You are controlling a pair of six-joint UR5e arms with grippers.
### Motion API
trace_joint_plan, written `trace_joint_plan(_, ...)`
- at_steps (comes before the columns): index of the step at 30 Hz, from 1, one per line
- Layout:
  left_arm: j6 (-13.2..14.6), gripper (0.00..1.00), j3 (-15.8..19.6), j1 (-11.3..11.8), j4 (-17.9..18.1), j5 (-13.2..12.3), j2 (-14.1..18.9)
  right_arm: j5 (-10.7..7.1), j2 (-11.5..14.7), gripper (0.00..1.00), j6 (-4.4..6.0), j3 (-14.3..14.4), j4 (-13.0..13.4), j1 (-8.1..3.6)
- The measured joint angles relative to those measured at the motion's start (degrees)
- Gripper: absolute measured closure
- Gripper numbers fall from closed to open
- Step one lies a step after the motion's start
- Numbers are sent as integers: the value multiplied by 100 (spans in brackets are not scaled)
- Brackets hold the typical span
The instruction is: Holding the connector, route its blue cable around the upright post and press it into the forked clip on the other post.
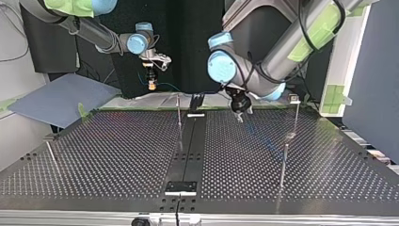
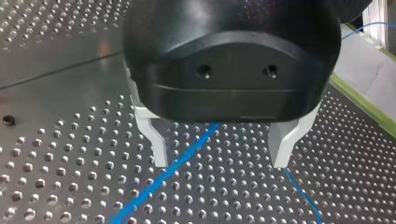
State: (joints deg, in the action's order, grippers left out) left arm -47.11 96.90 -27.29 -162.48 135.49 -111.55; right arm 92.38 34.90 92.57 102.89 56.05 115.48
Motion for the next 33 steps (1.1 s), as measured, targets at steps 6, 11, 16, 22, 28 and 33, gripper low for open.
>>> trace_joint_plan(6,-36,0,2,-71,-53,-2,-66,0,-3,100,0,-2,10,-7)
trace_joint_plan(11,-79,0,3,-150,-29,-16,-304,0,-6,100,0,-2,19,-9)
trace_joint_plan(16,-196,0,2,-231,75,-122,-589,0,-7,100,0,-5,21,-11)
trace_joint_plan(22,-370,0,2,-298,284,-341,-930,-4,-10,100,0,-9,21,-10)
trace_joint_plan(28,-530,0,2,-331,368,-433,-1186,-14,-7,100,0,-24,14,-1)
trace_joint_plan(33,-641,0,3,-347,421,-521,-1217,-17,-4,100,0,-23,12,22)
